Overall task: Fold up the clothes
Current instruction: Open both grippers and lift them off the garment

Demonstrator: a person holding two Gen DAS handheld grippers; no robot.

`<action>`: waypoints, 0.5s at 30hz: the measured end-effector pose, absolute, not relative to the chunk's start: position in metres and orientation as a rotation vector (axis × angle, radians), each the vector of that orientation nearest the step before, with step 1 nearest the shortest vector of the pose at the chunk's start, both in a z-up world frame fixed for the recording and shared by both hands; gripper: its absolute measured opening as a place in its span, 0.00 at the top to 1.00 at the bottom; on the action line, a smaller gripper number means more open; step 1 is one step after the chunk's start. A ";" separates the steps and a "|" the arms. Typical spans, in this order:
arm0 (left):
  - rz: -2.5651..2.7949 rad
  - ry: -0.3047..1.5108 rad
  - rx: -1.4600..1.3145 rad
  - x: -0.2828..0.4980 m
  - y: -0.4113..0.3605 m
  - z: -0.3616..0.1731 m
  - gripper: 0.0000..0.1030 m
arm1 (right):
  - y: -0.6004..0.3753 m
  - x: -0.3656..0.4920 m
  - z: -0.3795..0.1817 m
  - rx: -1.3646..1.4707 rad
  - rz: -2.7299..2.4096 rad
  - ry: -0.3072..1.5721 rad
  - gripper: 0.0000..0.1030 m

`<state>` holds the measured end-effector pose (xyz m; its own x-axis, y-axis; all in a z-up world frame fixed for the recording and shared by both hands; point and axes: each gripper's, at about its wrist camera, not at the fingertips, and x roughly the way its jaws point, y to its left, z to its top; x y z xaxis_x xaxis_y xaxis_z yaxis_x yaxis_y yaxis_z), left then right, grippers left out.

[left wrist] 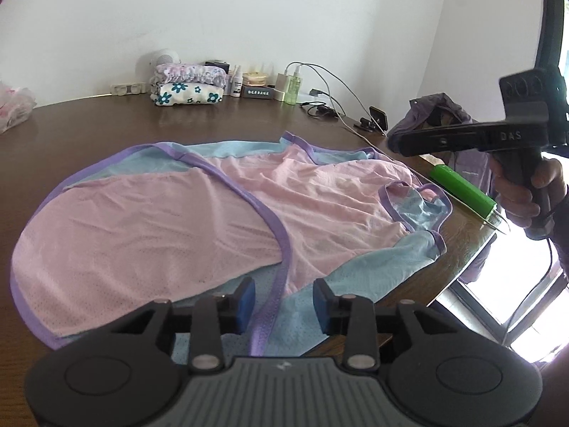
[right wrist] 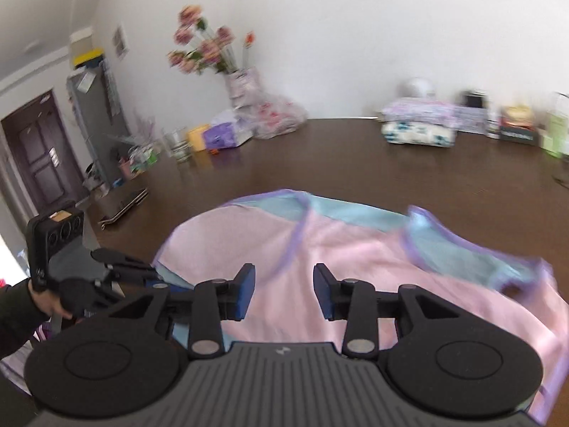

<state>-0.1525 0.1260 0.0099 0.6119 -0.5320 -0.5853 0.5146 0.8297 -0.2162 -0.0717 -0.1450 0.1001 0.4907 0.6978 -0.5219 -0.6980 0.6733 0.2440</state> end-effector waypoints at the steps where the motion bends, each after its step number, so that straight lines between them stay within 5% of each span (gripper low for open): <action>1: -0.596 0.680 -0.040 -0.153 0.128 0.010 0.67 | -0.118 -0.063 0.095 -0.036 0.865 0.653 0.75; 4: -0.557 0.662 -0.105 -0.158 0.138 0.010 0.67 | -0.060 -0.044 0.070 -0.165 0.814 0.741 0.91; 15: -0.544 0.640 -0.218 -0.162 0.148 0.008 0.63 | -0.044 -0.068 0.055 -0.311 0.861 0.751 0.89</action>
<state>-0.1623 0.1482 0.0082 0.6688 -0.5436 -0.5072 0.4128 0.8389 -0.3548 -0.0681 -0.0445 0.0549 0.4200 0.5696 -0.7065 -0.7771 0.6278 0.0442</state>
